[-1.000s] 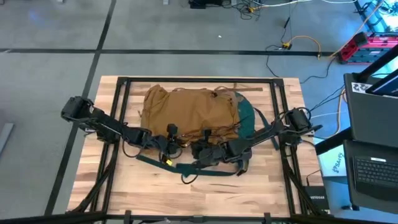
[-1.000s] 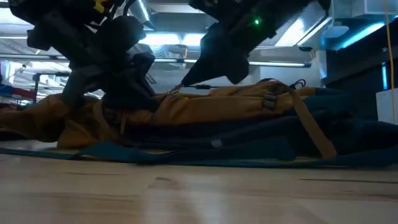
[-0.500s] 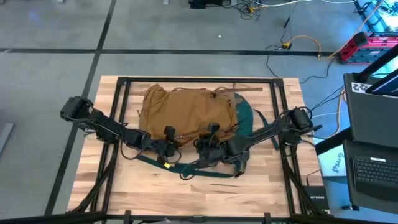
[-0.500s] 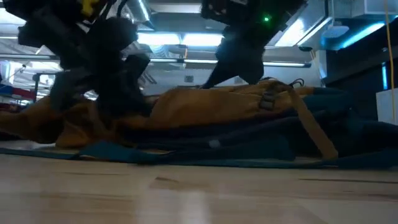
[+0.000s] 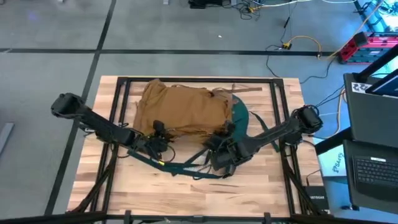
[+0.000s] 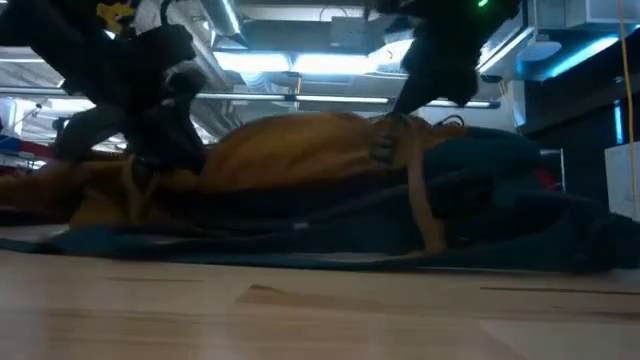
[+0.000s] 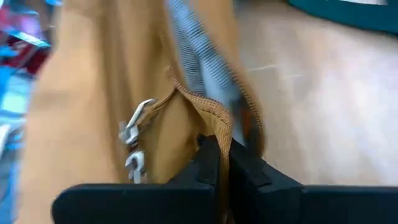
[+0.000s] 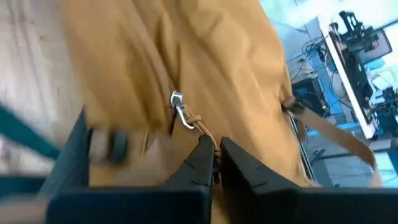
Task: Unpack backpack
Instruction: Open the brown backpack
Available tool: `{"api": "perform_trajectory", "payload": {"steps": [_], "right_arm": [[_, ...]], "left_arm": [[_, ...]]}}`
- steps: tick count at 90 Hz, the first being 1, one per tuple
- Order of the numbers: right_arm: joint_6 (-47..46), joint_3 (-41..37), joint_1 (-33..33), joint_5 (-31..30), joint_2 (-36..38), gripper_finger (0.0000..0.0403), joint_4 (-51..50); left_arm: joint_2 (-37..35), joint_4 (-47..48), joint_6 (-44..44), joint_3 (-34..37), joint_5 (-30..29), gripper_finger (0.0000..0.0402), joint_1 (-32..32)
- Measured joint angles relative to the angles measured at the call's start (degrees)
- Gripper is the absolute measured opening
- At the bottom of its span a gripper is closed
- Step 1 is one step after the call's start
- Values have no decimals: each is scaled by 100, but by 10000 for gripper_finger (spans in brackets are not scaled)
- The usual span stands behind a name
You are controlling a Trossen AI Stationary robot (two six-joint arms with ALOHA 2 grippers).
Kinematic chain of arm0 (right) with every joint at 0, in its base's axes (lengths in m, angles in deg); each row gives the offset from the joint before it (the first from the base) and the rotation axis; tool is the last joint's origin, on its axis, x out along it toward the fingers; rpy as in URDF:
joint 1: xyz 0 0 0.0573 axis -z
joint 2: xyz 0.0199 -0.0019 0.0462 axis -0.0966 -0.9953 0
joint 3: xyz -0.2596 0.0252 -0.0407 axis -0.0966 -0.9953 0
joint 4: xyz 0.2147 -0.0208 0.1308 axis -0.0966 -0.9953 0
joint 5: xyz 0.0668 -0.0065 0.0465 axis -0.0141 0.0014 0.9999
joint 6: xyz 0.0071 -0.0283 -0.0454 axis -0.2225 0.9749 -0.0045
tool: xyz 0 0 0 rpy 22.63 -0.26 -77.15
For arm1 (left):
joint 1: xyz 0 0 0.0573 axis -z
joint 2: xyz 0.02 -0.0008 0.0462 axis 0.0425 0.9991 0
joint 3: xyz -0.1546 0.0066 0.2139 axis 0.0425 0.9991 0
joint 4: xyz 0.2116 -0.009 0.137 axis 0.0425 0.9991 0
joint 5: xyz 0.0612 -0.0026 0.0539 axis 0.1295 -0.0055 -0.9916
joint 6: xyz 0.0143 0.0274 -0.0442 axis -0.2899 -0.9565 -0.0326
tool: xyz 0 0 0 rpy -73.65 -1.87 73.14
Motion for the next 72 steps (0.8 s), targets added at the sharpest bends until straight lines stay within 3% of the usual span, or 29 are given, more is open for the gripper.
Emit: {"api": "perform_trajectory", "payload": {"steps": [10, 25, 66, 72], "right_arm": [[-875, 12, -291, -51, 121, 0, -657], [-2034, 22, -658, -158, 149, 0, -1402], [-2816, 3, -996, -35, 150, 0, -1727], [-2821, -46, -998, 181, 154, 0, -1958]], "left_arm": [[-426, 198, 87, -16, -361, 0, 0], [-921, 232, 9, -26, -415, 0, 22], [-1196, 461, 54, -15, -666, 0, 24], [-1222, 793, 50, 9, -1040, 1, 20]]}}
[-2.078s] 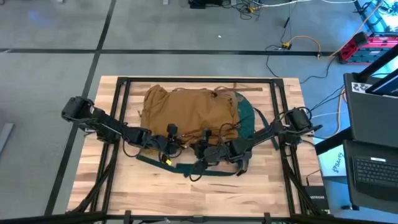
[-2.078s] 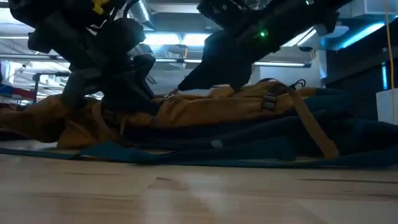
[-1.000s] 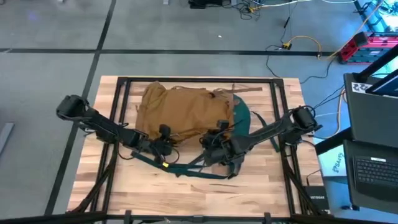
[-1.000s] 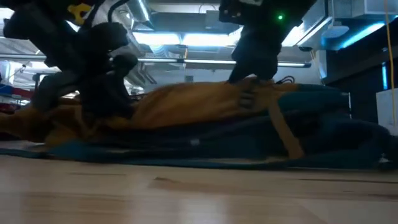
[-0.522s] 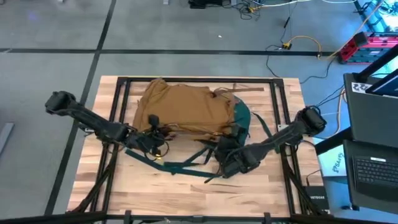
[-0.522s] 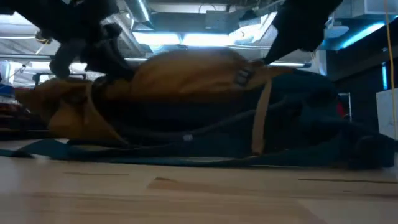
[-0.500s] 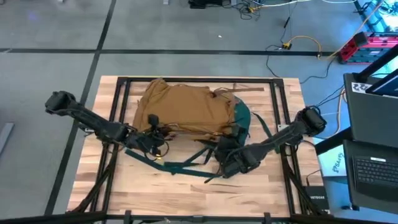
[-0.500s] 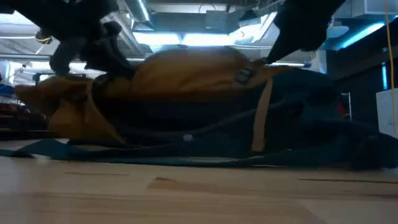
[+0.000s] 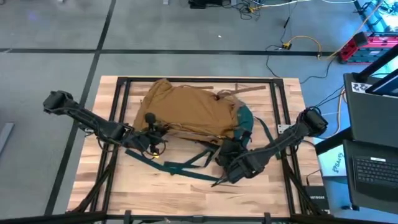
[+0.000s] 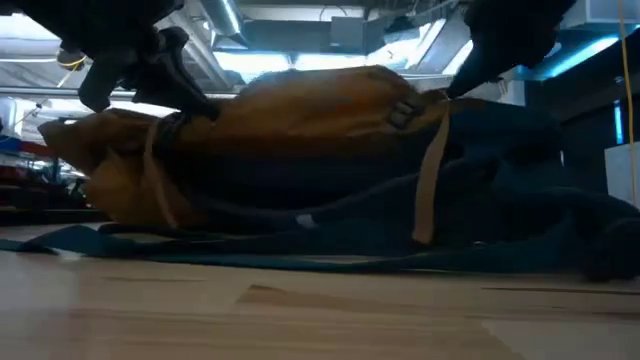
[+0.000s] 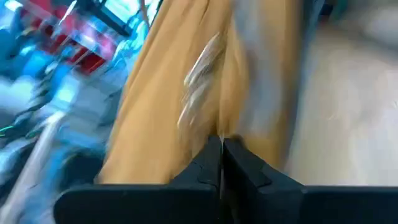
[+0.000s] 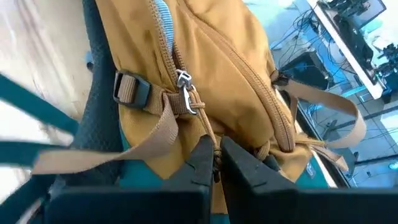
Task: Unpack backpack
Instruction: Open the brown backpack
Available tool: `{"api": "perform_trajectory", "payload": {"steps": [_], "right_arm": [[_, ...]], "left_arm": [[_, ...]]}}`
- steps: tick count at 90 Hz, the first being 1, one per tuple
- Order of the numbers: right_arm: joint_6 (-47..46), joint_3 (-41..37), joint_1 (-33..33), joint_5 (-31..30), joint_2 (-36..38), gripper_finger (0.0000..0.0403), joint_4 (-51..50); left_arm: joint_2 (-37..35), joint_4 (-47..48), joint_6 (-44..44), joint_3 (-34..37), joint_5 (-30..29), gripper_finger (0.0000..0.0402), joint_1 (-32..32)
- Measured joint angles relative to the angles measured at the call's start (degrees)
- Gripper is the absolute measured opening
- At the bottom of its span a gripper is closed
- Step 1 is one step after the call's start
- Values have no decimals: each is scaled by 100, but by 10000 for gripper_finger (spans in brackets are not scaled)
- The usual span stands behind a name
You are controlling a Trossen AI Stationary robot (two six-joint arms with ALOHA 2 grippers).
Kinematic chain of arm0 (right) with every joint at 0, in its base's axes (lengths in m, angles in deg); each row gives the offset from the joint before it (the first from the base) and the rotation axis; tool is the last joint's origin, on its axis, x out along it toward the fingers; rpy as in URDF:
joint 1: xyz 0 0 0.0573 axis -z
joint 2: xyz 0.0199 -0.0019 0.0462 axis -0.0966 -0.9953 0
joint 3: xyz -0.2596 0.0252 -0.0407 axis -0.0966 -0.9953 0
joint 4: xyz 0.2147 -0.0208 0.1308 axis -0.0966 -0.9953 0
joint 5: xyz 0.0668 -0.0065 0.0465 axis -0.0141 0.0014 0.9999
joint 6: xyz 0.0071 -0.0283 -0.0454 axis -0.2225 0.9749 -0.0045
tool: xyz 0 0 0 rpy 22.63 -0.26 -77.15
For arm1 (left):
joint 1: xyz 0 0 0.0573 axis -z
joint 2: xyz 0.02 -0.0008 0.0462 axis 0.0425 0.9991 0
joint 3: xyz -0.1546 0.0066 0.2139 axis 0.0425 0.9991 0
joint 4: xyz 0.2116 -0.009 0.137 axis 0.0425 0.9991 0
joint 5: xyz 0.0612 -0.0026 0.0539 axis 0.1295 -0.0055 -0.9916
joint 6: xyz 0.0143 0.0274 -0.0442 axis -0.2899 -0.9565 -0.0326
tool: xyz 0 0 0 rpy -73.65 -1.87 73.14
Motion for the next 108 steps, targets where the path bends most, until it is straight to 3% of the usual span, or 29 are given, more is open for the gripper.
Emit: {"api": "perform_trajectory", "payload": {"steps": [17, 38, 67, 77, 98, 108], "right_arm": [[-963, -335, -26, 478, 10, 0, -895], [-569, -498, -53, 396, 0, 0, -79], [-283, -458, -44, -3, -3, 22, 293], [-270, -455, -44, -143, -5, 34, 317], [-64, -455, -42, -273, -5, 39, 648], [163, -453, -42, -276, -5, 39, 917]], "left_arm": [[-453, 1581, 1223, 22, -890, 1, -64], [-634, 690, 790, 46, -592, 1, 159], [-384, -1534, -413, 132, 1398, 0, 166], [16, -2293, -750, 177, 1805, 6, 37], [1391, -4044, -1405, 158, 2743, 64, -500], [1913, -4664, -1522, 7, 2915, 99, -708]]}}
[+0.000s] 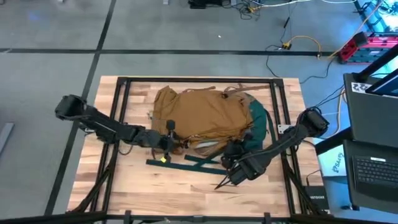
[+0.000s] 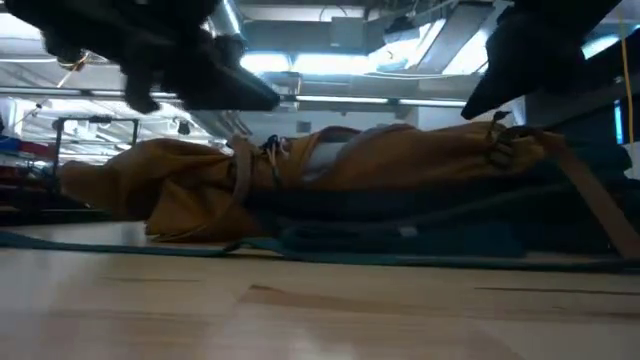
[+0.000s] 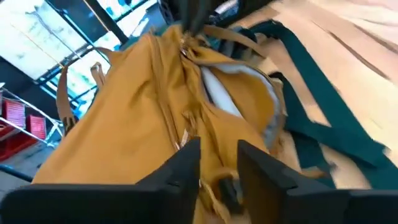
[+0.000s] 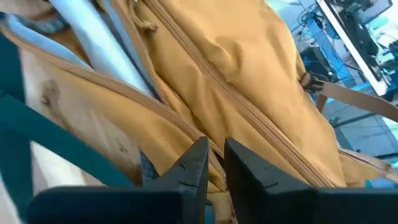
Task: Unpack backpack
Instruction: Open the brown backpack
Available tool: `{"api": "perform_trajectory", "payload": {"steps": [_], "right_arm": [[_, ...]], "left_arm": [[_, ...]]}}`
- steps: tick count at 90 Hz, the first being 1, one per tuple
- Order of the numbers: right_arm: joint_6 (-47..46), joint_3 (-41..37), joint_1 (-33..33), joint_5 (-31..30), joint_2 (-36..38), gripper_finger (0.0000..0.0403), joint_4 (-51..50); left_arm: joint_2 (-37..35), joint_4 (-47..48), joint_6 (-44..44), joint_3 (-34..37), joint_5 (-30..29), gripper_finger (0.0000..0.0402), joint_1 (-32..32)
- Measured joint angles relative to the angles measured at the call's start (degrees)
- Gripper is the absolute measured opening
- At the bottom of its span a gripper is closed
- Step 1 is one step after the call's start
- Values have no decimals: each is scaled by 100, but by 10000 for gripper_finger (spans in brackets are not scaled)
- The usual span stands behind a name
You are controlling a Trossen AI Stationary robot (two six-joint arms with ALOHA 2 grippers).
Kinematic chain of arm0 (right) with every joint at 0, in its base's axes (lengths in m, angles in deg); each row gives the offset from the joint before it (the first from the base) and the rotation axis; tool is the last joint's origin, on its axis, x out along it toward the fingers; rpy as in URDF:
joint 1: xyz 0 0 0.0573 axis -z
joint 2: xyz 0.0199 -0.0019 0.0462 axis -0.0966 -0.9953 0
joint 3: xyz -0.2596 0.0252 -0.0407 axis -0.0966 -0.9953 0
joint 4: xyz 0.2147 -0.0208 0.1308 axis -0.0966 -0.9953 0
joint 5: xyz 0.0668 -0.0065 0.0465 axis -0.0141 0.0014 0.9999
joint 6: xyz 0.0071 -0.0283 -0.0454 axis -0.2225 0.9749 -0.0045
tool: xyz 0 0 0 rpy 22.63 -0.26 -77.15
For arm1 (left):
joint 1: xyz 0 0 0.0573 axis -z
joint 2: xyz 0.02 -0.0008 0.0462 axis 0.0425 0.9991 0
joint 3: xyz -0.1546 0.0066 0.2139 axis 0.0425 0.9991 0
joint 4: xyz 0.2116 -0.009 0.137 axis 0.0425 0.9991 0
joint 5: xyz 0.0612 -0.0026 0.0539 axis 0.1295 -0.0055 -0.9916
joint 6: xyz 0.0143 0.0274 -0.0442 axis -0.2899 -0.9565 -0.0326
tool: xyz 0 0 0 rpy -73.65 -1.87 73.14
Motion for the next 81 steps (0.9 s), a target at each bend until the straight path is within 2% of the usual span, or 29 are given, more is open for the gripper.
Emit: {"api": "perform_trajectory", "payload": {"steps": [15, 25, 51, 61, 69, 74, 81], "right_arm": [[207, 2, 0, -21, -2, 39, 253], [369, 2, 2, -153, -2, 39, 432], [798, 4, 4, -210, -4, 40, 874], [1089, 4, 4, -216, -6, 40, 1154], [1492, 4, 4, -246, -7, 40, 1553], [1765, 4, 4, -254, -7, 40, 1849], [2198, 4, 59, -248, -7, 40, 2311]], "left_arm": [[542, -179, 293, -430, 718, 150, -214], [923, -106, 345, -689, 813, 180, -256], [1561, -97, 484, -1082, -84, 221, -554], [1644, -41, 722, -1096, 82, 217, -764], [1644, 188, 914, -1100, 225, 198, -904], [1644, 320, 992, -1102, 234, 175, -953], [1644, 377, 989, -1102, 261, 122, -988]]}}
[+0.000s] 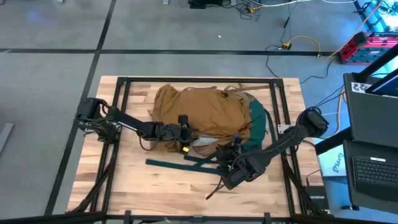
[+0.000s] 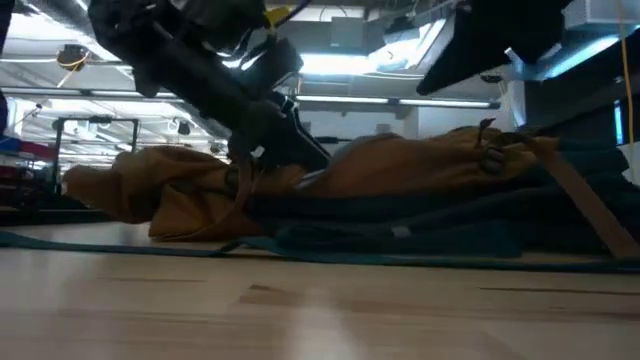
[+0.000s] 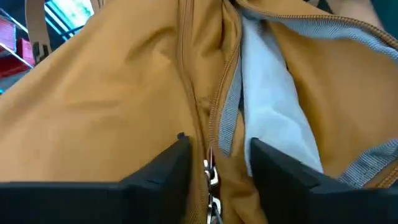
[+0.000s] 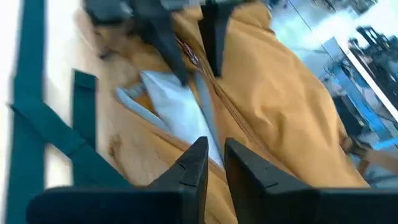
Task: Unpack backpack
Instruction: Open the brown backpack
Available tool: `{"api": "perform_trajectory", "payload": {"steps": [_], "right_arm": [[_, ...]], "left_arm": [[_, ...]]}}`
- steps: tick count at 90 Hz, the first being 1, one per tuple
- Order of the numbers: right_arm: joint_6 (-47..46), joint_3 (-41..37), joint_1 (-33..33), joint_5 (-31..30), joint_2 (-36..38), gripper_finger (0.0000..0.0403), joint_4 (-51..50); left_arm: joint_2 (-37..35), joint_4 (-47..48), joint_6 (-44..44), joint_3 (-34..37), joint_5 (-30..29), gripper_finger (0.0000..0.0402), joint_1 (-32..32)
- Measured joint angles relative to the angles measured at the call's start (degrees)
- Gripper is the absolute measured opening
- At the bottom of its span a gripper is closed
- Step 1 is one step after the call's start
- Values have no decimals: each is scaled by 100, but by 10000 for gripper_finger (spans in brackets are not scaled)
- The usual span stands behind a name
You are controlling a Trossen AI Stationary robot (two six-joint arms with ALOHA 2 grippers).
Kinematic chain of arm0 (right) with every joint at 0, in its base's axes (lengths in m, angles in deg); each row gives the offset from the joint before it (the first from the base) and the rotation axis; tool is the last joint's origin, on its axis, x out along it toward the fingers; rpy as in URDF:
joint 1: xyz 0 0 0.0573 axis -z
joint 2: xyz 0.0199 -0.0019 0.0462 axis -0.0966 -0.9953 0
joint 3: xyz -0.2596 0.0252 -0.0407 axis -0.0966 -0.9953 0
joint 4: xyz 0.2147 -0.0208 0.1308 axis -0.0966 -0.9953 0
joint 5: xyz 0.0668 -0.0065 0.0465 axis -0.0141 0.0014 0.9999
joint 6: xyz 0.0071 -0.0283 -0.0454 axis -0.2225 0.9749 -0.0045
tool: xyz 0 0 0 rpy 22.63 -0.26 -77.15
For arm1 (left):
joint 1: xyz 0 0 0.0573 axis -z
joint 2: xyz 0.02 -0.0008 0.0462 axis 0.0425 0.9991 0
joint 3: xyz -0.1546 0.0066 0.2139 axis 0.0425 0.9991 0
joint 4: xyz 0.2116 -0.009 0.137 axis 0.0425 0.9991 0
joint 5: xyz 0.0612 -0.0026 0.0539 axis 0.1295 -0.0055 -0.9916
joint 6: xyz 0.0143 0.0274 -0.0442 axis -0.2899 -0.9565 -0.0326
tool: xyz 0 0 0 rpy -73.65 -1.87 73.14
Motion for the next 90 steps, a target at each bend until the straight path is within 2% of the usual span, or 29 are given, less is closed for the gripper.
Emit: {"api": "perform_trajectory", "payload": {"steps": [8, 12, 35, 62, 73, 90], "right_arm": [[397, 2, 106, 139, 0, 40, 440], [547, 0, 176, 248, -4, 40, 639], [962, -197, 714, 1134, -20, 40, 1267], [961, -472, 969, 1502, -20, 40, 1304], [963, -470, 962, 1500, -20, 40, 1378], [967, -470, 960, 1502, -20, 40, 1438]], "left_arm": [[0, -7, -22, 0, 220, 40, -46], [0, -4, -3, 0, 312, 18, -68], [-45, 2, -86, 2, 412, 2, -66], [-258, 317, -141, 7, 756, 13, 70], [-259, 572, -307, 7, 718, 49, 153], [-260, 808, -351, 6, 349, 128, 259]]}}
